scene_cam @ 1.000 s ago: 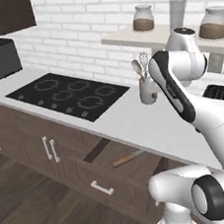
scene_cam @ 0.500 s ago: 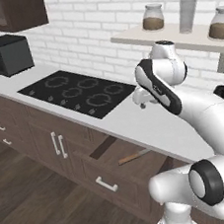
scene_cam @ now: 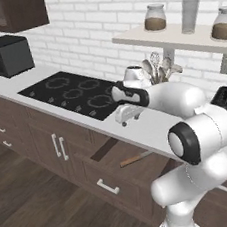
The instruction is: Pick up the knife from the drawer and place it on the cutting board. Then place the meat from the plate to the cutting board.
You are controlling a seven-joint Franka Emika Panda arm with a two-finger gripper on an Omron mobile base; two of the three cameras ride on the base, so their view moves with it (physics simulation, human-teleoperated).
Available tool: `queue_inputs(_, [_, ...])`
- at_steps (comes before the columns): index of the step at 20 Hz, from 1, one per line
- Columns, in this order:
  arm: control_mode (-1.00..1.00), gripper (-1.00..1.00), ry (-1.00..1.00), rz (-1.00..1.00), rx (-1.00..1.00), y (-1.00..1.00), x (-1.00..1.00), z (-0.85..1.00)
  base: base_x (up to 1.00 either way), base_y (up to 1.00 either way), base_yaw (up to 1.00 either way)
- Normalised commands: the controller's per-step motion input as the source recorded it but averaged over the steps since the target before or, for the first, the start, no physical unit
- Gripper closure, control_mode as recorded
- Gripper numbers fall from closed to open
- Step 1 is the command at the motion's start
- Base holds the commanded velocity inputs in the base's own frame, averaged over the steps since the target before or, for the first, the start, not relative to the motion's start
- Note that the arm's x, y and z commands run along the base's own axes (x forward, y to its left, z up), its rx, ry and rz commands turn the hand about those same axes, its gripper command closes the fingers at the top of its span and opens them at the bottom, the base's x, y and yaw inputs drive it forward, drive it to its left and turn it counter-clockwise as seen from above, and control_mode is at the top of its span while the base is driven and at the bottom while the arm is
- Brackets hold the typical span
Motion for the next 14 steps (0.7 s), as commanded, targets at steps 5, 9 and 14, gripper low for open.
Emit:
queue_inputs(5, [-1.00, -1.00, -0.12, 0.17, -0.05, 0.41, 0.01, -1.00, 0.00, 0.00, 0.00])
queue_inputs(9, [-1.00, -1.00, -0.11, 0.10, -0.10, 0.38, -0.29, -0.92, 0.00, 0.00, 0.00])
queue_inputs(14, [-1.00, -1.00, -0.02, 0.01, -0.04, 0.08, -0.03, -0.75, 0.00, 0.00, 0.00])
